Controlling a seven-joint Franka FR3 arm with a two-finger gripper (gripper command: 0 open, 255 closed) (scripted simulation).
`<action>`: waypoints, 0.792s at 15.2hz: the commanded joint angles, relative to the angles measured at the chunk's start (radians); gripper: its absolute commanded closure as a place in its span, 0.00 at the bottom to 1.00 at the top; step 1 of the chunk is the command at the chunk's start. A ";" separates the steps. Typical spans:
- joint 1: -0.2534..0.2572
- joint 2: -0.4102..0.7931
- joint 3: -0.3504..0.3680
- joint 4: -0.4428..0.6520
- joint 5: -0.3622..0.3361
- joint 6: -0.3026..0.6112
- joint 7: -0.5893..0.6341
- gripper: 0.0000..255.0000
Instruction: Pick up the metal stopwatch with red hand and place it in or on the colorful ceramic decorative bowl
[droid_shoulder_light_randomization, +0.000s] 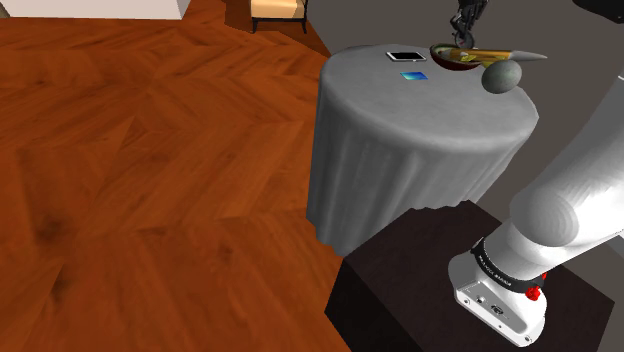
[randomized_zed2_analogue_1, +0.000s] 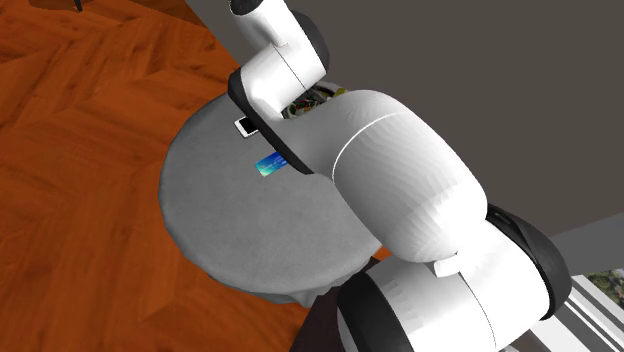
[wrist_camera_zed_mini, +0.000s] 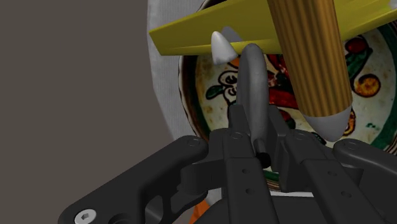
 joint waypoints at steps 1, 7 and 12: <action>0.000 0.000 0.000 -0.001 0.000 0.001 0.000 1.00; 0.000 0.000 0.000 -0.001 0.000 0.001 0.000 0.00; 0.015 -0.019 0.007 0.034 -0.003 -0.058 0.000 0.00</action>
